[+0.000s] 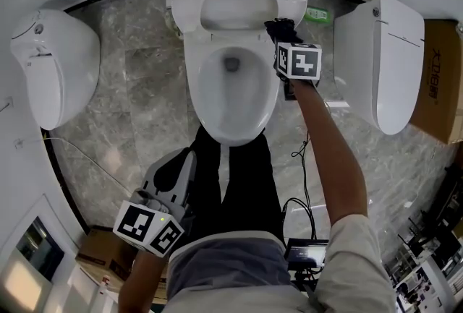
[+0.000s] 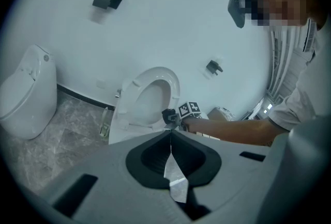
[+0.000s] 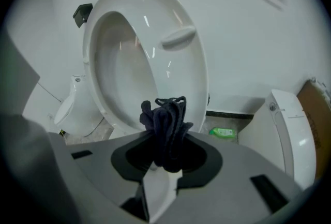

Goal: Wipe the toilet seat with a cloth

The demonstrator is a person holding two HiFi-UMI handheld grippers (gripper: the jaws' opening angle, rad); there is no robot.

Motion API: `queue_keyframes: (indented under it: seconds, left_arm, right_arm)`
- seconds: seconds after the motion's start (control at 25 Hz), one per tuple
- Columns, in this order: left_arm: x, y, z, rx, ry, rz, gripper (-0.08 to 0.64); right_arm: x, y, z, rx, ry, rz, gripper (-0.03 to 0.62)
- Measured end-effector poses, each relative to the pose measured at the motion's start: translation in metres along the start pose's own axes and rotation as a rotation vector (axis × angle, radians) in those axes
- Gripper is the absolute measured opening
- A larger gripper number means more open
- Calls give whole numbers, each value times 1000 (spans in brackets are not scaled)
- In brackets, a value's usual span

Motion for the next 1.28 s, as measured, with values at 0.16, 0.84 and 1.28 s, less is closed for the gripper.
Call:
queue_keyframes:
  seconds: [0.16, 0.84, 1.28]
  left_arm:
    - [-4, -4, -5, -32, 6, 4, 8]
    - [-35, 16, 1, -86, 23, 100, 8]
    - [-39, 35, 13, -28, -10, 103, 8]
  right_arm:
    - [-11, 12, -2, -37, 7, 15, 101]
    - [-58, 76, -11, -184, 22, 54, 101]
    - [-96, 91, -28, -168, 54, 122, 101]
Point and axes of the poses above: the fingertips, and each gripper's own axes: x forward along the fingers, z to its right, y out of its top, the point moved 5 cm from there along -x, backward along the fingers, and after that the axes turned 5 degrees about -x, right-handed, at the moved point
